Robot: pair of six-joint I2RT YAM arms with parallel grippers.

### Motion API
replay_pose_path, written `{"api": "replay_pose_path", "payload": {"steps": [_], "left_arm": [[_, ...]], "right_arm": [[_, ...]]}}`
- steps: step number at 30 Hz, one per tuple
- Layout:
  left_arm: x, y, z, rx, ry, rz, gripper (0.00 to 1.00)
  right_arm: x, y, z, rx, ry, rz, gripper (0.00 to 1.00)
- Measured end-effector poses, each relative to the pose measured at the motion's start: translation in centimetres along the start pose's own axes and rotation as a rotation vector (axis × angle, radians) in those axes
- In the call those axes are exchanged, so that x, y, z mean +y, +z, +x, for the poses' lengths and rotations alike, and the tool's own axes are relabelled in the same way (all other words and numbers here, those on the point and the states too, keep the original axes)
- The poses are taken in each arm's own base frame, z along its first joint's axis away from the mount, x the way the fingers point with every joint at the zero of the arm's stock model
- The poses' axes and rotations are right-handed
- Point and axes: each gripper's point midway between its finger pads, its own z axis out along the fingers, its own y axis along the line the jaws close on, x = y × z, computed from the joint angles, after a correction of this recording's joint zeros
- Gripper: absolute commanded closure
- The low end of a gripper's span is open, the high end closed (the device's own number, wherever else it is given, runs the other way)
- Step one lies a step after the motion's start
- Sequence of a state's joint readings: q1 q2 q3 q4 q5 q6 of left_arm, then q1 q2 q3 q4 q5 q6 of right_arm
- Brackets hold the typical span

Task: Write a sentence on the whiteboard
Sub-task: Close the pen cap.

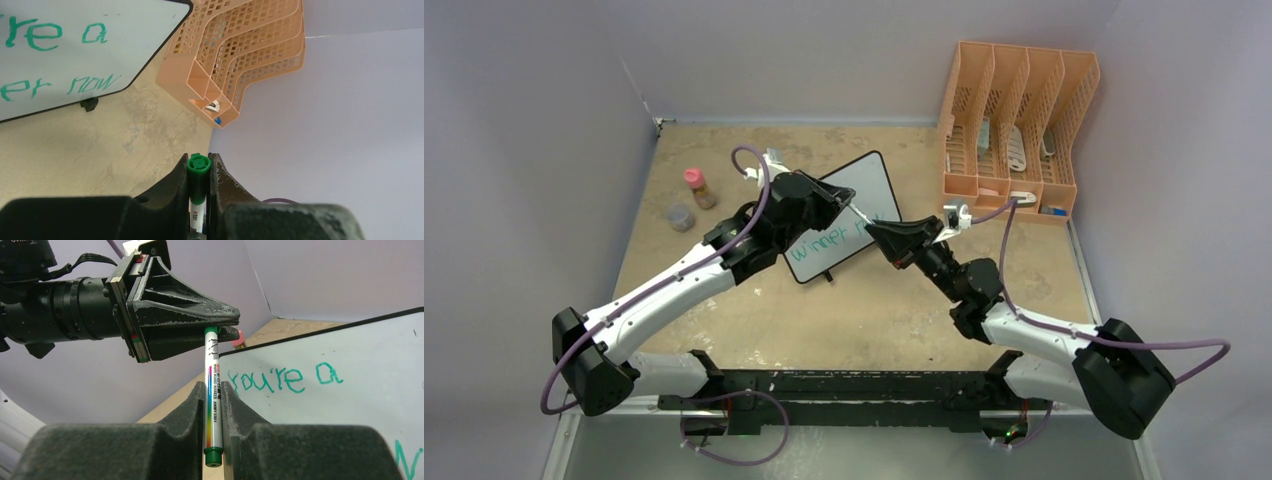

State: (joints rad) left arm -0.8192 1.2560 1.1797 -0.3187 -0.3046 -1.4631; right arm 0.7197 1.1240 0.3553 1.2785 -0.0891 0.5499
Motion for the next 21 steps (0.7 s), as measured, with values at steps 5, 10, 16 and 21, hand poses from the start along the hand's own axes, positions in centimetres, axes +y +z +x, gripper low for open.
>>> {"api": "replay_pose_path", "payload": {"steps": [5,10,16,21], "left_arm": [[-0.4,0.0,-0.3,-0.043,0.008,0.016,1.00],[-0.5,-0.1,-0.4,-0.081,0.011,0.044,1.00],[-1.1,-0.5,-0.5,-0.112,0.017,0.083,1.00],[-1.6,-0.8,-0.8,-0.143,0.036,0.120,1.00]], "right_arm": [[0.0,0.6,-0.3,-0.014,-0.002,-0.006,1.00],[0.1,0.8,-0.4,-0.017,0.009,-0.009,1.00],[0.4,1.2,-0.8,-0.026,0.032,-0.014,1.00],[0.7,1.5,-1.2,-0.031,0.066,-0.018,1.00]]}}
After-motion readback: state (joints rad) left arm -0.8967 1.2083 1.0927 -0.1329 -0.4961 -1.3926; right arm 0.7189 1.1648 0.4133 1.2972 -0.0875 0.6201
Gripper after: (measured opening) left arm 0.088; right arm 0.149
